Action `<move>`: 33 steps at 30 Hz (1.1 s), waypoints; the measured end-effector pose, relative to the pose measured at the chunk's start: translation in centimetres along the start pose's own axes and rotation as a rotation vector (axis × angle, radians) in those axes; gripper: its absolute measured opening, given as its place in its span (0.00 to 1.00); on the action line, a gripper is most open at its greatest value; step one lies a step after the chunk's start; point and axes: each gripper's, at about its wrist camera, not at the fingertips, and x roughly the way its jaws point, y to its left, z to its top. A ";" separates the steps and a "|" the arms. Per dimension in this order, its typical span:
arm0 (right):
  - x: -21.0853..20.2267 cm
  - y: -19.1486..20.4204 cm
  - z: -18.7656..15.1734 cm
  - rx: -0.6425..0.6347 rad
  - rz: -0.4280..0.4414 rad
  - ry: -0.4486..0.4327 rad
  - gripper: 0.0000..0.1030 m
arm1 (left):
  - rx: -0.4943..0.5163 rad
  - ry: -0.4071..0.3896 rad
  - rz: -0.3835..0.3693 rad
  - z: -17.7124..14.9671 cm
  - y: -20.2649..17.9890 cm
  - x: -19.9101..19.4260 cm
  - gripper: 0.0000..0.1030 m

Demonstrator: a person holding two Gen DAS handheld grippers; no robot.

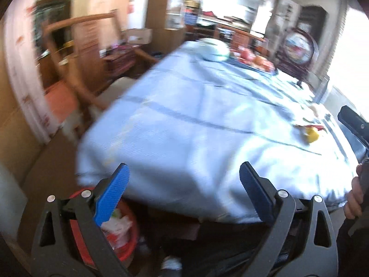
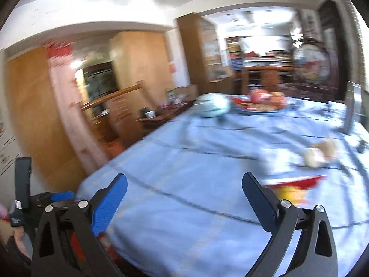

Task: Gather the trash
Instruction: 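Move both tools back over the table toward the plastic bag and paper cup, then grasp the white plastic bag with the left tool while the right tool grasps the paper cup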

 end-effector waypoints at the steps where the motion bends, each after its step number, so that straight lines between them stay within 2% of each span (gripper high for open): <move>1: -0.4 -1.5 0.0 0.013 -0.030 -0.002 0.95 | 0.037 0.003 -0.017 0.8 -2.0 0.8 0.90; 5: -2.5 -9.5 -0.4 0.129 -0.169 -0.017 0.95 | 0.152 0.014 -0.081 3.3 -8.6 3.9 0.90; 11: -3.6 -17.6 -0.2 0.260 -0.286 -0.014 0.95 | 0.236 0.051 -0.189 7.3 -16.7 9.0 0.90; 15: -2.2 -21.5 1.5 0.289 -0.331 0.004 0.95 | 0.262 0.084 -0.257 10.0 -21.6 12.5 0.90; 18: 0.3 -23.5 3.2 0.320 -0.308 0.021 0.95 | 0.278 0.100 -0.274 11.6 -24.6 15.1 0.90; 23: 3.3 -25.3 4.7 0.356 -0.304 0.014 0.95 | 0.286 0.147 -0.271 13.0 -27.2 19.1 0.90; 26: 4.3 -26.2 3.8 0.379 -0.327 -0.017 0.95 | 0.277 0.190 -0.263 13.5 -28.0 21.9 0.90; 28: 5.3 -27.0 3.3 0.388 -0.371 0.052 0.95 | 0.267 0.220 -0.269 13.7 -28.3 23.6 0.90; 29: 5.0 -27.2 3.3 0.388 -0.352 0.039 0.95 | 0.264 0.229 -0.275 13.6 -28.3 24.1 0.90; 30: 4.6 -27.5 3.2 0.400 -0.369 0.013 0.95 | 0.257 0.244 -0.288 13.6 -28.4 24.8 0.90; 32: 4.2 -27.8 3.2 0.404 -0.401 -0.004 0.95 | 0.245 0.267 -0.314 13.3 -28.4 25.6 0.89; 33: 4.3 -28.0 3.2 0.403 -0.398 0.008 0.95 | 0.246 0.279 -0.330 13.2 -28.5 25.8 0.82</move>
